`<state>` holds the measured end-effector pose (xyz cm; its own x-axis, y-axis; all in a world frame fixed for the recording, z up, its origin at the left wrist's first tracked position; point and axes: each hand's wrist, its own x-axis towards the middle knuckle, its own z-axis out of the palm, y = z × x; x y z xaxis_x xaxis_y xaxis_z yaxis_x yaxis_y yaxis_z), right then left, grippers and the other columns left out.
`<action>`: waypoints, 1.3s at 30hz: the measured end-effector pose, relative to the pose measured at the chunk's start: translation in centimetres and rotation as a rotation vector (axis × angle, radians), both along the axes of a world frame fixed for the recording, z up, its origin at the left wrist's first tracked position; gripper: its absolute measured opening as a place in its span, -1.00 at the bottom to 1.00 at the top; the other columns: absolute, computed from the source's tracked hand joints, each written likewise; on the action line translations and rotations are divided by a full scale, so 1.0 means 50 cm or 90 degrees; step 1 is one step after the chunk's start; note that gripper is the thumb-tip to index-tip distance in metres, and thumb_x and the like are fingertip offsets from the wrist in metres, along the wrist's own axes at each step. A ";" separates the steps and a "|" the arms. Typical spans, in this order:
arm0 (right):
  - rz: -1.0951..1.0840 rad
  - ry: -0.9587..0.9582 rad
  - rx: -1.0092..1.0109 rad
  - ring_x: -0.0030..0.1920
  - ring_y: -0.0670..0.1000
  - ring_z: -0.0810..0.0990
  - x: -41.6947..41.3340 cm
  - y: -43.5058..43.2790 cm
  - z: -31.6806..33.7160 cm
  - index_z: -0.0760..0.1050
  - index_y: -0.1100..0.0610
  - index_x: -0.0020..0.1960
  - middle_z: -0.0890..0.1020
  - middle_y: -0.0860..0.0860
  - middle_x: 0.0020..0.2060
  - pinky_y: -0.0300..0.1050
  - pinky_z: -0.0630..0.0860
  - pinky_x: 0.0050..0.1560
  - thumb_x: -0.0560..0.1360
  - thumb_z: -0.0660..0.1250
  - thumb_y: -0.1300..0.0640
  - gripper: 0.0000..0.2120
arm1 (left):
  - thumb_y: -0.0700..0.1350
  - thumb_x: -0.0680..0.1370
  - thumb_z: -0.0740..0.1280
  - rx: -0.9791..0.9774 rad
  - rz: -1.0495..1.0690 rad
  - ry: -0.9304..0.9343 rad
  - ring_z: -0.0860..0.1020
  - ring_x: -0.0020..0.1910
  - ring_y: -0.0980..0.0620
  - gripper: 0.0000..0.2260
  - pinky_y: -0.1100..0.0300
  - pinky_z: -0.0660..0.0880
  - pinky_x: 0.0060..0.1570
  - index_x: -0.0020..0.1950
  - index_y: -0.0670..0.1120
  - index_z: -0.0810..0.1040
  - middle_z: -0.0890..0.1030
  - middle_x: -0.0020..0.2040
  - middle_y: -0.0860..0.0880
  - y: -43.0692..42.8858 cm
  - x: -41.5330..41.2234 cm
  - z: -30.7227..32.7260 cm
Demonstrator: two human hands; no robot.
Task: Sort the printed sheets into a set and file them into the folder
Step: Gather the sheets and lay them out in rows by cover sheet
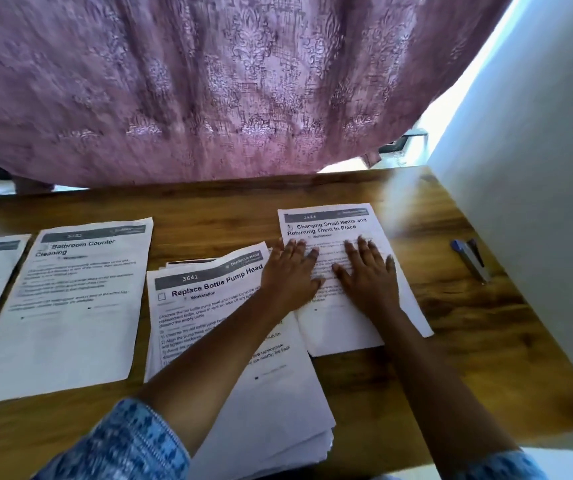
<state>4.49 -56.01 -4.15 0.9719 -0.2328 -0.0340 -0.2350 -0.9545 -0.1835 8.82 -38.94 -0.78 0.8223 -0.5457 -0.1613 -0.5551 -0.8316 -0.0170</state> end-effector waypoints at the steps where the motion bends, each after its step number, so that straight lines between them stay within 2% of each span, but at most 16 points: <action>1: -0.007 -0.001 -0.001 0.54 0.04 -0.03 0.004 0.008 0.000 -0.02 -0.06 0.55 0.02 0.02 0.55 0.16 -0.10 0.47 0.55 -0.11 -0.33 -0.34 | 0.20 0.63 -0.03 0.003 0.004 -0.011 -0.06 0.56 -0.11 -0.41 -0.07 -0.27 0.46 0.58 -0.06 -0.01 0.01 0.58 -0.15 0.000 0.003 0.000; 4: -0.015 -0.013 0.002 0.54 0.07 -0.03 0.013 0.029 0.001 -0.02 -0.02 0.56 0.03 0.05 0.55 0.18 -0.11 0.47 0.54 -0.14 -0.30 -0.34 | 0.09 0.65 -0.01 -0.002 0.008 -0.035 -0.01 0.56 -0.13 -0.46 -0.09 -0.26 0.47 0.56 -0.14 0.06 0.09 0.56 -0.19 -0.006 -0.005 0.009; 9: -0.001 -0.019 -0.010 0.54 0.08 -0.02 0.014 0.036 0.003 0.00 0.00 0.56 0.04 0.06 0.55 0.20 -0.07 0.46 0.47 -0.20 -0.29 -0.28 | 0.12 0.57 -0.03 -0.173 -0.002 -0.102 0.30 0.46 -0.12 -0.47 -0.14 -0.08 0.43 0.39 -0.10 0.46 0.41 0.43 -0.15 0.017 -0.069 0.015; 11: 0.002 -0.021 0.006 0.54 0.09 -0.02 0.015 0.037 0.005 0.01 0.00 0.56 0.04 0.07 0.55 0.21 -0.08 0.46 0.47 -0.19 -0.30 -0.28 | 0.15 0.57 0.00 -0.184 0.011 -0.112 0.30 0.47 -0.12 -0.48 -0.17 -0.07 0.42 0.41 -0.06 0.44 0.39 0.45 -0.13 0.051 -0.106 0.011; 15: 0.001 -0.014 0.014 0.54 0.11 0.01 0.014 0.036 0.010 0.06 0.03 0.55 0.07 0.09 0.54 0.25 -0.07 0.45 0.58 -0.05 -0.26 -0.38 | 0.19 0.60 0.05 -0.186 0.124 -0.111 0.16 0.52 -0.09 -0.50 -0.11 -0.24 0.39 0.50 0.04 0.29 0.24 0.53 -0.07 0.144 -0.150 0.015; 17: -0.012 -0.080 0.039 0.48 0.16 0.19 0.006 0.044 0.032 0.24 0.10 0.48 0.24 0.14 0.48 0.26 0.08 0.40 0.58 0.13 -0.17 -0.44 | 0.17 0.58 0.12 -0.203 0.175 -0.115 0.20 0.51 -0.13 -0.50 -0.15 -0.17 0.40 0.49 0.04 0.31 0.26 0.52 -0.08 0.197 -0.161 0.015; 19: -0.002 -0.197 0.086 0.22 0.18 0.49 -0.014 0.074 0.068 0.46 0.13 0.24 0.53 0.14 0.22 0.14 0.37 0.18 0.53 0.27 -0.12 -0.59 | 0.15 0.53 0.18 -0.218 0.229 -0.134 0.30 0.46 -0.20 -0.49 -0.25 0.01 0.40 0.44 0.00 0.39 0.35 0.47 -0.13 0.251 -0.167 0.007; 20: 0.004 -0.212 0.134 0.04 0.11 0.57 -0.029 0.099 0.090 0.50 0.10 0.09 0.61 0.07 0.04 0.01 0.43 0.03 0.51 0.30 -0.13 -0.68 | 0.15 0.51 0.19 -0.222 0.253 -0.141 0.32 0.44 -0.22 -0.49 -0.28 0.06 0.39 0.42 -0.02 0.42 0.37 0.46 -0.14 0.275 -0.169 0.000; 21: 0.012 -0.180 0.183 -0.11 0.03 0.58 -0.047 0.128 0.110 0.49 0.07 -0.03 0.62 0.00 -0.12 -0.09 0.44 -0.10 0.49 0.32 -0.17 -0.70 | 0.16 0.51 0.19 -0.222 0.270 -0.137 0.32 0.44 -0.22 -0.48 -0.28 0.06 0.39 0.42 -0.02 0.42 0.37 0.46 -0.14 0.296 -0.170 -0.009; 23: 0.022 -0.042 0.217 -0.24 -0.06 0.55 -0.073 0.184 0.132 0.45 0.02 -0.13 0.58 -0.10 -0.27 -0.18 0.41 -0.21 0.41 0.34 -0.29 -0.63 | 0.22 0.51 0.16 -0.200 0.280 -0.111 0.26 0.48 -0.19 -0.44 -0.23 0.01 0.43 0.45 0.01 0.39 0.31 0.50 -0.11 0.320 -0.170 -0.023; 25: 0.011 0.019 0.231 -0.22 -0.05 0.54 -0.082 0.222 0.126 0.43 0.03 -0.14 0.57 -0.10 -0.27 -0.16 0.39 -0.24 0.37 0.39 -0.28 -0.60 | 0.28 0.53 0.05 -0.166 0.276 -0.089 0.17 0.52 -0.14 -0.41 -0.16 -0.08 0.46 0.50 0.05 0.31 0.23 0.54 -0.08 0.329 -0.172 -0.037; 29: -0.040 0.001 0.286 -0.20 0.00 0.54 -0.083 0.245 0.116 0.42 0.05 -0.15 0.58 -0.07 -0.26 -0.16 0.36 -0.25 0.38 0.48 -0.07 -0.71 | 0.33 0.51 -0.14 -0.194 0.286 -0.069 0.09 0.55 -0.10 -0.34 -0.09 -0.12 0.47 0.53 0.07 0.23 0.15 0.56 -0.06 0.336 -0.176 -0.057; 31: -0.050 0.001 0.317 -0.21 -0.03 0.53 -0.088 0.247 0.116 0.43 0.04 -0.13 0.57 -0.10 -0.26 -0.18 0.33 -0.27 0.38 0.50 -0.01 -0.73 | 0.32 0.53 -0.11 -0.222 0.285 -0.064 0.11 0.54 -0.11 -0.35 -0.11 -0.07 0.48 0.53 0.05 0.25 0.17 0.55 -0.07 0.341 -0.178 -0.066; 34: -0.063 -0.008 0.350 -0.17 -0.04 0.55 -0.094 0.243 0.113 0.45 0.03 -0.12 0.60 -0.10 -0.22 -0.16 0.41 -0.15 0.39 0.50 0.04 -0.77 | 0.34 0.55 -0.09 -0.291 0.271 -0.069 0.13 0.54 -0.09 -0.36 -0.09 -0.06 0.48 0.51 0.03 0.27 0.20 0.55 -0.07 0.338 -0.184 -0.069; 37: -0.053 -0.023 0.317 -0.16 0.01 0.58 -0.099 0.236 0.119 0.48 0.04 -0.15 0.63 -0.04 -0.19 -0.10 0.52 -0.06 0.45 0.44 0.08 -0.87 | 0.32 0.55 0.00 -0.401 0.311 -0.089 0.12 0.54 -0.05 -0.40 -0.02 -0.07 0.48 0.50 0.04 0.26 0.18 0.55 -0.04 0.339 -0.185 -0.054; 39: -0.042 -0.063 0.282 -0.13 0.02 0.61 -0.104 0.231 0.129 0.55 0.07 -0.10 0.65 -0.03 -0.17 -0.13 0.51 -0.08 0.49 0.40 0.11 -0.96 | 0.29 0.52 0.10 -0.475 0.357 -0.082 0.08 0.55 -0.03 -0.39 -0.07 0.02 0.48 0.52 0.07 0.20 0.11 0.57 0.00 0.344 -0.186 -0.044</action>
<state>-0.73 -44.48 2.31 0.9590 -0.2786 -0.0524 -0.2539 -0.7624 -0.5952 -0.48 -21.72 -2.96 0.9835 0.0101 0.1807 -0.1010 -0.7981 0.5940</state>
